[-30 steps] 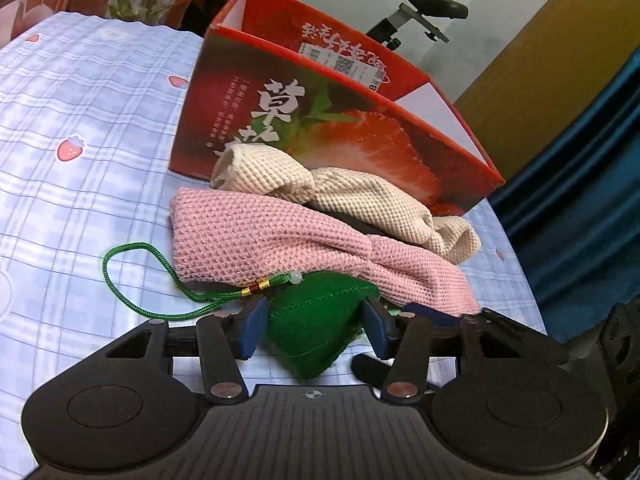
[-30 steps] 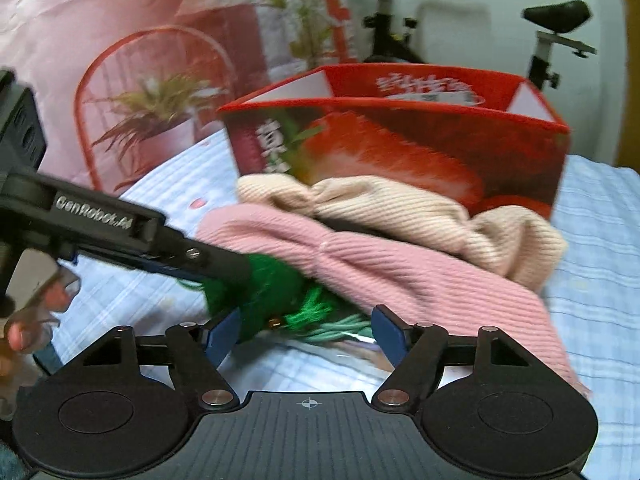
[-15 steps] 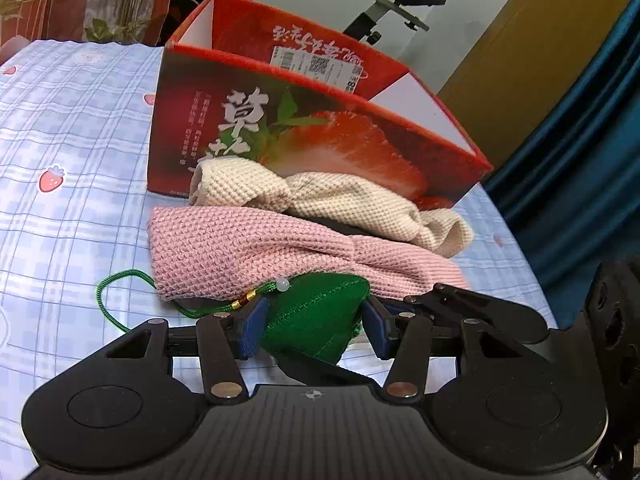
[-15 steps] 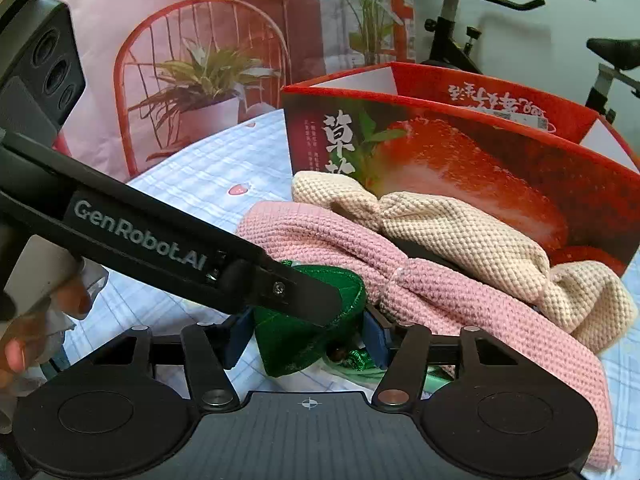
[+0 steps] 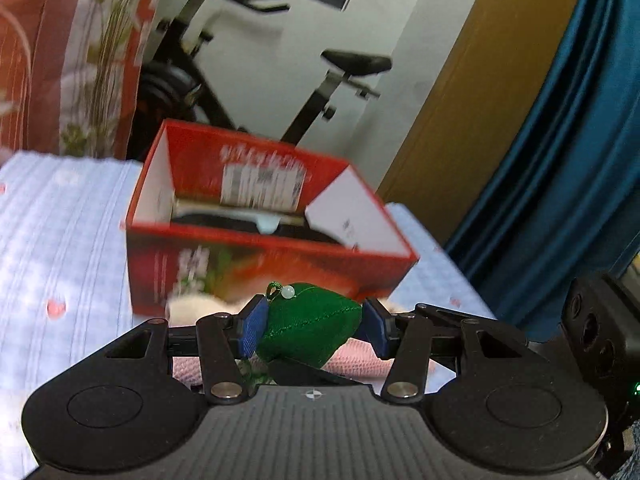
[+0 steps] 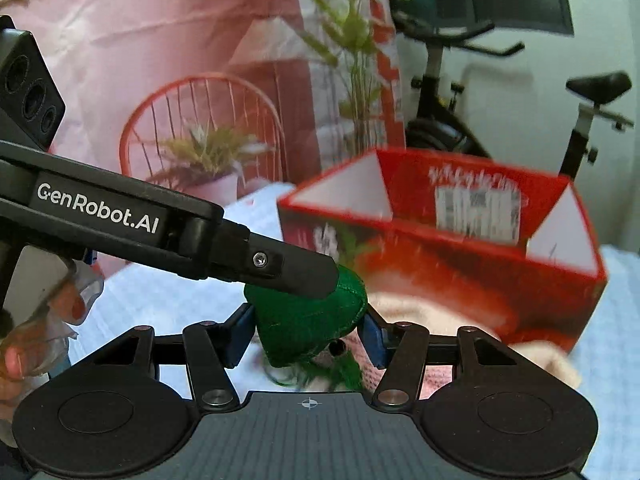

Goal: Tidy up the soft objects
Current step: 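Lift the green pouch with both grippers and lower it into the box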

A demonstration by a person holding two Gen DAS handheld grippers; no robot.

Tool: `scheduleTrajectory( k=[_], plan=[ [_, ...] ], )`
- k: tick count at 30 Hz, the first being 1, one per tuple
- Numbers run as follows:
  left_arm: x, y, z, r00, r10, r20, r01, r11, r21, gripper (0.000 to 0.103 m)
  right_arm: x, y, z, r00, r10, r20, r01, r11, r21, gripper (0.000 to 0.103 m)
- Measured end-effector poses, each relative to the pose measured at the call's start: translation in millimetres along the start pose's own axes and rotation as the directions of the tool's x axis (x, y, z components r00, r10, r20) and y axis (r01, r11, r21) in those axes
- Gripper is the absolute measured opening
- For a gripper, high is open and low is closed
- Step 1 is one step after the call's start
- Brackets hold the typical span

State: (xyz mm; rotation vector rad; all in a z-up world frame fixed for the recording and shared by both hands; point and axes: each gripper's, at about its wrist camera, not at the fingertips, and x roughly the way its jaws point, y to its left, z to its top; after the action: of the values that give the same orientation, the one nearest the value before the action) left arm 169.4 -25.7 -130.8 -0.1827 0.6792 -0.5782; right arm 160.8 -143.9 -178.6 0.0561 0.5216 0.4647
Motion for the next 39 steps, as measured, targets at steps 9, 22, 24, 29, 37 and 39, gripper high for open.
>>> scheduleTrajectory(
  k=[9, 22, 24, 29, 37, 39],
  plan=[
    [-11.7, -21.6, 46.7, 0.995, -0.037, 0.098, 0.033, 0.999, 0.041, 0.054, -16.4, -9.5, 55.2, 0.995, -0.026, 0.100, 0.031, 0.998, -0.058, 0.052],
    [1.4, -25.0, 116.8, 0.977, -0.076, 0.197, 0.062, 0.995, 0.075, 0.054, -20.9, -39.4, 128.9, 0.984, -0.037, 0.172, 0.062, 0.987, -0.145, 0.052],
    [5.1, -22.0, 125.2, 0.974, -0.078, 0.211, 0.062, 0.995, 0.081, 0.054, -14.7, -44.1, 143.0, 0.982, -0.040, 0.183, 0.069, 0.985, -0.156, 0.052],
    [15.2, -8.4, 139.2, 0.970, -0.071, 0.231, 0.057, 0.996, 0.068, 0.054, 7.7, -52.2, 168.8, 0.980, -0.047, 0.194, 0.086, 0.977, -0.197, 0.052],
    [48.2, 18.5, 134.8, 0.985, -0.007, 0.173, -0.001, 0.999, 0.042, 0.054, 63.0, -63.5, 169.6, 0.991, -0.041, 0.130, 0.070, 0.971, -0.227, 0.052],
    [61.3, 28.0, 130.2, 0.990, 0.012, 0.141, -0.016, 0.999, 0.030, 0.054, 79.6, -68.3, 162.6, 0.994, -0.041, 0.099, 0.061, 0.975, -0.215, 0.052]
  ],
)
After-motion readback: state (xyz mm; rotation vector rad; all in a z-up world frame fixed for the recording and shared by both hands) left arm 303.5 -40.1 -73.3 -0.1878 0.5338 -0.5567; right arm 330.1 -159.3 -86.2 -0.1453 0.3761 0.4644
